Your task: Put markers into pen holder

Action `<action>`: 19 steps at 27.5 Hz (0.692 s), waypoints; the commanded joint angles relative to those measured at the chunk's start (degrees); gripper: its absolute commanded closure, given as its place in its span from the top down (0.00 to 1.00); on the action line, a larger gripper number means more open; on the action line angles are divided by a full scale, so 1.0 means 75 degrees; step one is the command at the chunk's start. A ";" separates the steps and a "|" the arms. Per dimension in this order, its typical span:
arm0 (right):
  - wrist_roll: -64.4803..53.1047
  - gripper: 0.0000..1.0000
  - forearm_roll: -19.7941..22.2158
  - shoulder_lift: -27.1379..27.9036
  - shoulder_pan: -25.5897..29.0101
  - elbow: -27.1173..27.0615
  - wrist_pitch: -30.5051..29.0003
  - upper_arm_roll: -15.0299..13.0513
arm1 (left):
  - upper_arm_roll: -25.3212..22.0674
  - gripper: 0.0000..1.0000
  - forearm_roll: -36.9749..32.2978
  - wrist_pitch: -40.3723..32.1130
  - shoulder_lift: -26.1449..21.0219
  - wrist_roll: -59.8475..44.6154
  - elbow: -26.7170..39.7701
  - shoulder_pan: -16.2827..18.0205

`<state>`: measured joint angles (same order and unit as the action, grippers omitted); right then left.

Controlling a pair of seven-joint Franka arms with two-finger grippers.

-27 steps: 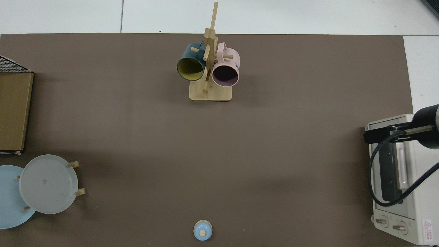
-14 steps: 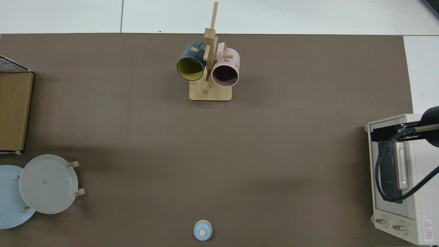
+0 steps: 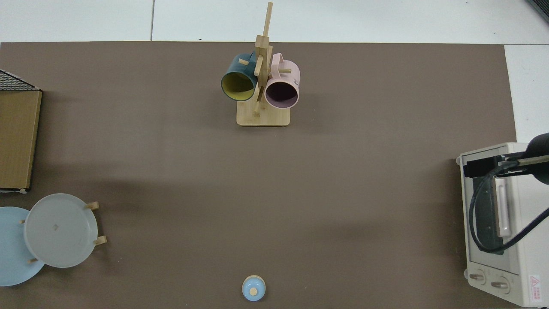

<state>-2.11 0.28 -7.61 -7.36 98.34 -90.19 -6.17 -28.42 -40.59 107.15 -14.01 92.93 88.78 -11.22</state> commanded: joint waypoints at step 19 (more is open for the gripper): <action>0.0118 1.00 -0.0014 -0.0040 0.0103 0.0025 -0.0010 0.0073 | 0.0753 1.00 0.4451 -0.0857 0.0695 -0.4289 0.1205 -0.0647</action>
<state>-2.09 0.28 -7.61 -7.35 98.34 -90.19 -6.18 -23.64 -10.05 100.23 -13.35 73.05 91.64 -12.75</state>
